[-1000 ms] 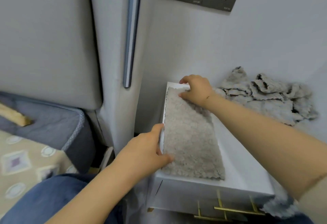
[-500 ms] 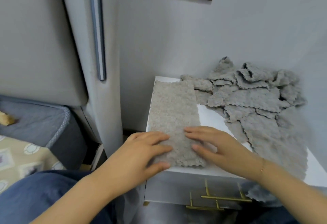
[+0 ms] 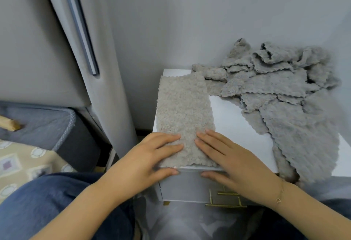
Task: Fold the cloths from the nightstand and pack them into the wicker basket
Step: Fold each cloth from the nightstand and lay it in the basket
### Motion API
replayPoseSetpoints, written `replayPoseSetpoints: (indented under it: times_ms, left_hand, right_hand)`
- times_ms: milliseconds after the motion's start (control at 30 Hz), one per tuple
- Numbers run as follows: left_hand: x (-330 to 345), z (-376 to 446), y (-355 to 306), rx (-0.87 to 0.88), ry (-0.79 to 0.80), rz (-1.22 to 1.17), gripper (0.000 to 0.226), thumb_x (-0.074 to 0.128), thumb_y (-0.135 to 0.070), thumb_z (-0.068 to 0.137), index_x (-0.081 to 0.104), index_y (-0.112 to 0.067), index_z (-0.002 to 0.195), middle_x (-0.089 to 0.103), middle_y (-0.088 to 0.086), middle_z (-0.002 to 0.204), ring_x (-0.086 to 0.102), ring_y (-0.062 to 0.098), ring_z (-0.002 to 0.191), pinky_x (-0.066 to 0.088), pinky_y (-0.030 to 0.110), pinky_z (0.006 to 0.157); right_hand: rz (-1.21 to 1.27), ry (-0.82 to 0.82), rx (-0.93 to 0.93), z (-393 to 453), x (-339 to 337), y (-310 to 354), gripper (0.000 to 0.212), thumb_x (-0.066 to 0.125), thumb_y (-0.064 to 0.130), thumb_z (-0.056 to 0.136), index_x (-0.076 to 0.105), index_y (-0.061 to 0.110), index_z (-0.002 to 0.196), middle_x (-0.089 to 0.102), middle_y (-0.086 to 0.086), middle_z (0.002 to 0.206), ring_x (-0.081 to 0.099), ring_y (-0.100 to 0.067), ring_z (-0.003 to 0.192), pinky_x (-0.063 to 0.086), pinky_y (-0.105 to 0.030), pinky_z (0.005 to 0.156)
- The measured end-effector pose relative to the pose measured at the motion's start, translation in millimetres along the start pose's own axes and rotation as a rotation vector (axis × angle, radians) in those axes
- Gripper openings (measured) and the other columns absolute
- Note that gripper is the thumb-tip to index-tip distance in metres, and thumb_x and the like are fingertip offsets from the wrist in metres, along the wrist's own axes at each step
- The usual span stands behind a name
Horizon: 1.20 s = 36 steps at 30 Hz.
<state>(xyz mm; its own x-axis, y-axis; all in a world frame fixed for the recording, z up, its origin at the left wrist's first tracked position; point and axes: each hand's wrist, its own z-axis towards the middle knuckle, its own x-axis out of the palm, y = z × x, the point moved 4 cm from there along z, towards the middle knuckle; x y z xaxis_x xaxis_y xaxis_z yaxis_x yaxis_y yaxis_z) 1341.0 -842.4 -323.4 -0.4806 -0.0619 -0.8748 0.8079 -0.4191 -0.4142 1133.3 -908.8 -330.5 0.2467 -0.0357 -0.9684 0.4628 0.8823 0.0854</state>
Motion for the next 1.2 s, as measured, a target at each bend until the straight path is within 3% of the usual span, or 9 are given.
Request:
replayPoseSetpoints:
  times_ms: [233,333,500,700,800,867,967,1067,1200]
  left_hand:
    - [4,-5,-10,0.088,-0.041,0.083,0.045,0.071,-0.023,0.083,0.061,-0.023,0.126,0.054,-0.008,0.133,0.048,0.011,0.119,0.037,0.025,0.102]
    - [-7,-5,-14,0.08,-0.144,0.124,0.027,0.056,-0.036,0.091,0.07,-0.023,0.109,0.064,-0.012,0.118,0.055,0.005,0.108,0.037,0.025,0.092]
    - [-15,-3,-13,-0.118,-0.192,0.014,0.035,0.05,-0.056,0.09,0.069,-0.027,0.093,0.068,-0.019,0.094,0.058,-0.002,0.09,0.036,0.025,0.09]
    - [-18,8,3,-0.441,-0.165,-0.353,0.058,0.062,-0.067,0.078,0.066,-0.01,0.081,0.061,0.013,0.073,0.052,0.018,0.062,0.045,0.032,0.063]
    - [-25,19,12,-0.506,-0.086,-0.374,0.046,0.065,-0.062,0.072,0.067,-0.018,0.084,0.057,0.013,0.067,0.045,0.01,0.059,0.041,0.03,0.059]
    - [-27,24,18,-0.547,-0.073,-0.366,0.038,0.069,-0.057,0.074,0.066,-0.023,0.091,0.054,0.002,0.061,0.046,0.006,0.056,0.041,0.022,0.058]
    - [-23,25,23,-0.579,-0.124,-0.391,0.04,0.071,-0.052,0.073,0.066,-0.017,0.091,0.054,-0.007,0.054,0.049,0.002,0.051,0.041,0.014,0.056]
    - [-23,22,24,-0.562,-0.179,-0.353,0.038,0.07,-0.055,0.068,0.066,-0.02,0.084,0.054,-0.011,0.06,0.049,0.003,0.057,0.041,0.012,0.058]
    - [-31,22,22,-0.306,-0.169,-0.153,0.034,0.067,-0.055,0.074,0.061,-0.036,0.101,0.056,-0.019,0.106,0.055,0.006,0.101,0.041,0.013,0.088]
  right_hand:
    - [0.131,-0.106,0.006,-15,-2,5,0.05,0.043,0.042,0.099,0.052,0.013,0.139,0.047,0.004,0.147,0.041,-0.012,0.137,0.031,-0.025,0.115]
    - [0.187,-0.161,0.013,-20,-6,6,0.042,0.046,0.034,0.098,0.058,0.015,0.134,0.051,0.006,0.143,0.047,-0.01,0.132,0.035,-0.025,0.111]
    - [0.349,-0.227,0.118,-16,-18,0,0.033,0.05,0.034,0.098,0.067,0.015,0.119,0.064,0.013,0.121,0.056,-0.005,0.109,0.043,-0.021,0.095]
    - [0.672,-0.18,0.425,-4,-26,-21,0.043,0.055,0.061,0.083,0.068,0.02,0.079,0.059,0.0,0.071,0.054,-0.014,0.075,0.042,-0.03,0.071]
    - [0.823,-0.175,0.493,6,-26,-28,0.04,0.072,0.047,0.082,0.065,0.01,0.072,0.055,-0.008,0.064,0.047,-0.013,0.062,0.037,-0.025,0.062]
    - [0.907,-0.21,0.561,11,-24,-33,0.026,0.076,0.033,0.078,0.065,0.011,0.072,0.055,0.003,0.055,0.044,-0.006,0.056,0.035,-0.016,0.057]
    - [0.922,-0.231,0.618,15,-18,-39,0.023,0.079,0.033,0.071,0.063,0.018,0.076,0.058,0.008,0.055,0.043,-0.005,0.052,0.035,-0.012,0.055]
    - [0.835,-0.227,0.61,16,-15,-44,0.022,0.081,0.031,0.074,0.062,0.025,0.082,0.061,0.005,0.062,0.046,-0.005,0.055,0.038,-0.015,0.056]
    - [0.621,-0.181,0.492,17,-18,-41,0.035,0.074,0.037,0.078,0.055,0.038,0.108,0.058,0.013,0.087,0.054,-0.012,0.068,0.043,-0.019,0.062]
